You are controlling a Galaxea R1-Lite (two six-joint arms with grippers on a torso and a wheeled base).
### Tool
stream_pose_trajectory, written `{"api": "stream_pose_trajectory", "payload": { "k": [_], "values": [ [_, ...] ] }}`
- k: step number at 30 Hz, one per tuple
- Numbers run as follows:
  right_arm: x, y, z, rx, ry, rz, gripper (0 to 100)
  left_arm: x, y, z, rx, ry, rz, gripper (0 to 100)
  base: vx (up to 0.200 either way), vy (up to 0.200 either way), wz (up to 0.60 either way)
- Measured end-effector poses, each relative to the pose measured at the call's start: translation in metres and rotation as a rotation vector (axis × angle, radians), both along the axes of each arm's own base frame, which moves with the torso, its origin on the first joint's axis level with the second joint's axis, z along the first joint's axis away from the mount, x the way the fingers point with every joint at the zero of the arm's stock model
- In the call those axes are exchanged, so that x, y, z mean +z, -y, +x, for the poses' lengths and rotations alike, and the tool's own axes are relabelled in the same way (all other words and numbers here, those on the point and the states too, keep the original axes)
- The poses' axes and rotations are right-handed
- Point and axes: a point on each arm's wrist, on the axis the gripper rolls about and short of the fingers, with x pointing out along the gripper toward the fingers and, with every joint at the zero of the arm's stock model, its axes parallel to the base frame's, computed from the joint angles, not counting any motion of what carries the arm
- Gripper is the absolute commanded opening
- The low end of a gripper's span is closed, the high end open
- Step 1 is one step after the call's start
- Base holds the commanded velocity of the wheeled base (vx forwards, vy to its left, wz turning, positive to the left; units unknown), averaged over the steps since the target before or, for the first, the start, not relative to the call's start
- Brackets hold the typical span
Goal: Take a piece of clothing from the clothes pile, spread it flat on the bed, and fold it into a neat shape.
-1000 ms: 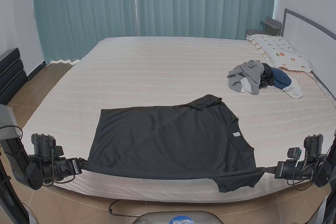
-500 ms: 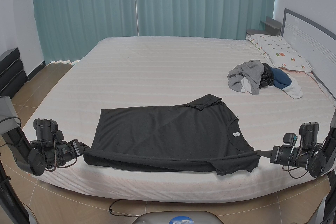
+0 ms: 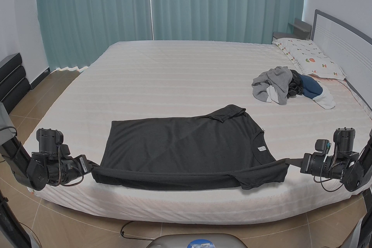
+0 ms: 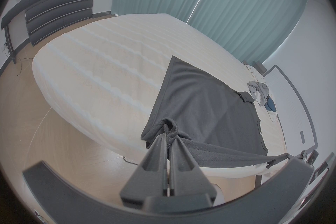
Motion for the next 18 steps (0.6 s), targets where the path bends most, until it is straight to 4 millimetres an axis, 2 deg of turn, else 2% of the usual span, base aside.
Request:
{"api": "stream_pose_trajectory", "payload": {
  "k": [11, 18],
  "values": [
    [0.01, 0.0, -0.015, -0.002, 0.017, 0.002, 0, 0.009, 0.005, -0.023, -0.025, -0.036, 0.001, 0, 0.0, 0.0, 0.0],
    [0.01, 0.0, -0.013, -0.001, 0.021, 0.002, 0, 0.014, 0.005, -0.016, -0.04, -0.018, 0.015, 0, 0.0, 0.0, 0.0]
  ]
}}
